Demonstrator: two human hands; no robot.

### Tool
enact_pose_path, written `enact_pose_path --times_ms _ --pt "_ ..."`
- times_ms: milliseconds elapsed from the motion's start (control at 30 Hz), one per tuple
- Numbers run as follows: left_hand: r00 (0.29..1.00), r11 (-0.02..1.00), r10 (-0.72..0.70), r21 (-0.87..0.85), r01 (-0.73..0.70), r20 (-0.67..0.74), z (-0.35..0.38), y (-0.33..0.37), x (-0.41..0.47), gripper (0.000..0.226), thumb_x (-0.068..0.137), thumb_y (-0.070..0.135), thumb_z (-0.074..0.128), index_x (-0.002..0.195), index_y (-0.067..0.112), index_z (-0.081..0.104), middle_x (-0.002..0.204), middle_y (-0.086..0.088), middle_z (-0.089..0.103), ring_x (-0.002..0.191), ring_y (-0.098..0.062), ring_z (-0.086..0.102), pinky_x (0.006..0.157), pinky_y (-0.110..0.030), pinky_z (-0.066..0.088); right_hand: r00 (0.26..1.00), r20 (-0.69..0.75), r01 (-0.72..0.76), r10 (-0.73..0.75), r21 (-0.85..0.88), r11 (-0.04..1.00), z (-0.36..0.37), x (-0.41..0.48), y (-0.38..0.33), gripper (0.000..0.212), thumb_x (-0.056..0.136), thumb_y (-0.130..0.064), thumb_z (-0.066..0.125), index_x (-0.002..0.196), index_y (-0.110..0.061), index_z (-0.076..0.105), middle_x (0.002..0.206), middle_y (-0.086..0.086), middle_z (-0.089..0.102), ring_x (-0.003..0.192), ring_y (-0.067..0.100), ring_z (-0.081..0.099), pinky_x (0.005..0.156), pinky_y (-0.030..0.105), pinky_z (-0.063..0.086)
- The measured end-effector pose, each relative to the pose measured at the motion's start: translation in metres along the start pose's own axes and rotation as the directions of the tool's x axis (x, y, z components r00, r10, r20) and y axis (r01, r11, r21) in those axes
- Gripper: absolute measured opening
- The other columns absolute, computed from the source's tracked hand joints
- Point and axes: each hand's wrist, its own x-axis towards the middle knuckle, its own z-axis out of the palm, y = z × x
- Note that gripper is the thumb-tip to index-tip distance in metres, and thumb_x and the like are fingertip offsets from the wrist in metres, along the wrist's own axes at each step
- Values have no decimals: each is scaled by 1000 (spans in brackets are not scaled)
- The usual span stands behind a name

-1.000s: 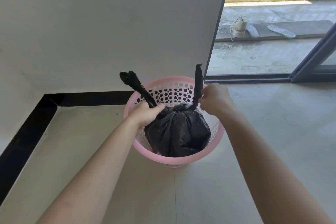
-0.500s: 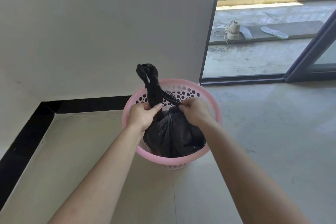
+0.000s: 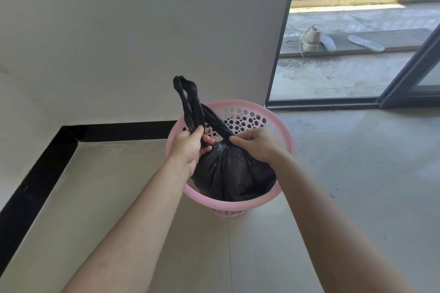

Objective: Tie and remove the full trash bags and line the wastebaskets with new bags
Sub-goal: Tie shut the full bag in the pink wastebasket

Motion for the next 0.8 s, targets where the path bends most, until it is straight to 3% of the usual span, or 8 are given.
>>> enact_pose_path --times_ms 100,167,233,300,367,500,667,800 --pt "998 984 -55 -170 54 0 1 7 -3 16 97 11 39 89 9 52 62 -4 47 60 -18 54 62 -30 43 996 75 -57 55 29 998 -5 -5 -5 28 96 -34 59 96 -16 79 95 6 75 93 21 69 86 33 52" --pt "998 972 -59 -228 61 16 -2 9 -3 20 94 8 33 94 10 52 66 -7 50 63 -21 54 66 -34 44 989 127 -73 71 15 997 -6 -5 -4 21 95 -27 59 96 -20 79 89 -4 73 91 17 67 83 30 52" --pt "998 981 -36 -190 45 48 -4 7 -3 24 100 6 33 94 11 56 69 -7 54 69 -20 56 71 -34 45 987 156 -26 31 -37 999 -4 -4 -3 18 93 -25 63 99 -29 79 86 -17 70 92 12 66 88 28 51" --pt "998 994 -13 -103 19 60 -4 4 -4 25 103 8 38 90 11 59 70 -4 57 72 -18 58 73 -32 45 991 135 -5 7 -15 1000 -3 -2 1 13 92 -27 67 92 -33 78 85 -15 73 90 10 68 86 28 52" --pt "1000 1000 8 -24 -8 26 -4 2 -4 27 102 9 45 81 10 61 63 -2 62 68 -17 61 73 -31 47 997 72 -9 2 97 995 -3 -2 1 10 91 -28 70 86 -32 77 83 -10 75 85 12 70 80 25 54" --pt "999 998 38 51 -39 20 -6 1 1 30 98 12 56 69 8 61 61 -5 64 57 -14 61 69 -30 49 993 -76 110 -91 296 949 -2 -6 -4 13 93 -31 67 103 -30 77 94 -14 76 91 6 70 81 19 53" --pt "996 997 -14 72 8 86 -5 2 2 27 98 12 55 71 12 58 50 6 59 44 -5 51 43 -17 35 967 -108 254 -232 282 925 1 -11 -5 12 94 -23 68 101 -23 77 93 -11 77 84 -3 70 73 8 48" --pt "988 997 -29 75 17 154 -4 5 1 25 99 6 48 76 12 56 59 -1 51 52 -11 47 49 -23 31 961 -122 268 -249 177 947 3 -6 -3 10 91 -25 71 97 -28 78 88 -16 76 79 -6 67 72 9 45"
